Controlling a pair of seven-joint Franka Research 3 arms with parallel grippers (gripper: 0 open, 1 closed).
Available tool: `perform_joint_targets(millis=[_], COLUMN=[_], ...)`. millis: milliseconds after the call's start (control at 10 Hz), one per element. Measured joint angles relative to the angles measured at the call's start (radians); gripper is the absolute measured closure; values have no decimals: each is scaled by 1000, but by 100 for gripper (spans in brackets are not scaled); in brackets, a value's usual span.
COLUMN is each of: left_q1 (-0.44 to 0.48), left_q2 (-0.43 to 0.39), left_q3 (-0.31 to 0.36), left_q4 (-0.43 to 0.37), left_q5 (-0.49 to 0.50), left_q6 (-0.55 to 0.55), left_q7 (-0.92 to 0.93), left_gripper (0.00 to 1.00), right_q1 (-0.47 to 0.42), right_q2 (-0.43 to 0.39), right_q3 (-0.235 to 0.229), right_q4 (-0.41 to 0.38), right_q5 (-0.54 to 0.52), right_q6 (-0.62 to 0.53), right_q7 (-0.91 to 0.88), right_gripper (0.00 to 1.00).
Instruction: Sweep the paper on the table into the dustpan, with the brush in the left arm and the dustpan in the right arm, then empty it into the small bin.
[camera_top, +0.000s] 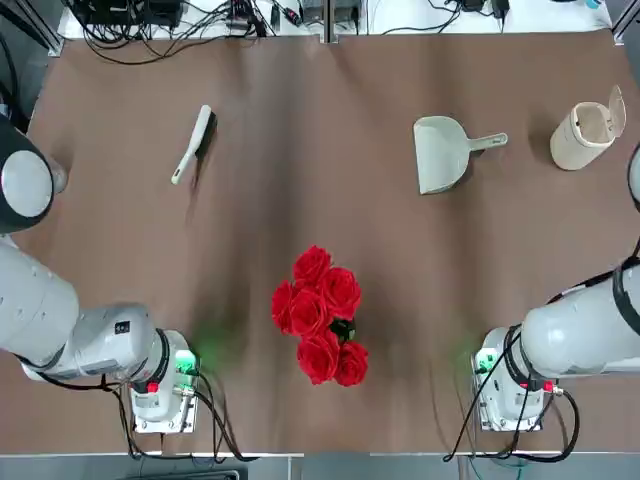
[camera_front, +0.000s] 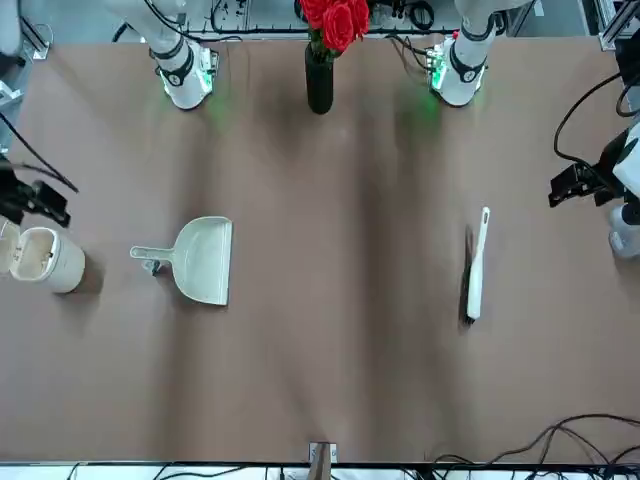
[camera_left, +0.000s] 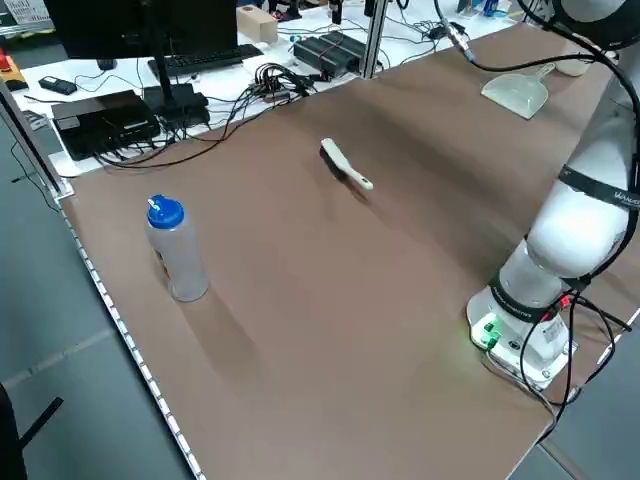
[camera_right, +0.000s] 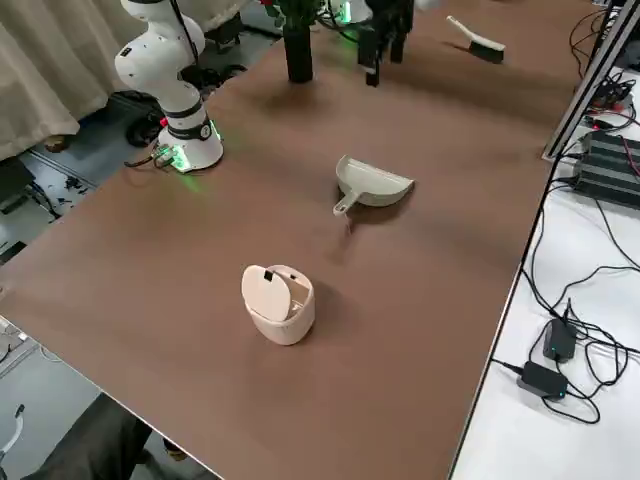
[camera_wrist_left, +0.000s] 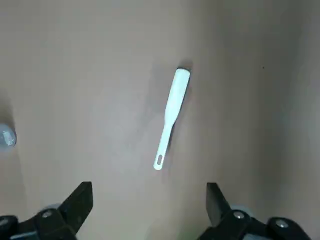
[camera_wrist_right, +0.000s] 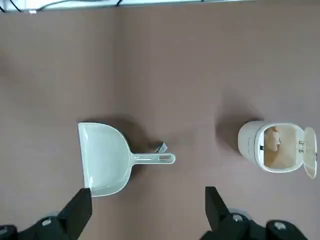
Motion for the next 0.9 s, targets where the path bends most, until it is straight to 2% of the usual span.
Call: perform_joint_targets(millis=[300,500,900], left_q1=[0,0,0], left_q2=[0,0,0], left_q3=[-1,0,0], left_q4=[0,0,0], left_q5=[0,0,0], left_q6=[8,15,16], left_q7=[0,0,0], left_gripper=[0,0,0], right_q1=[35,39,39], right_q2=[-52,-52,-52], right_q3=[-20,-20,-23], right_q4=[-14,-27,-27], right_q5=[4,6,7], right_q6=[-51,-114,-124], right_q7=[120,71,29], right_gripper=[0,0,0])
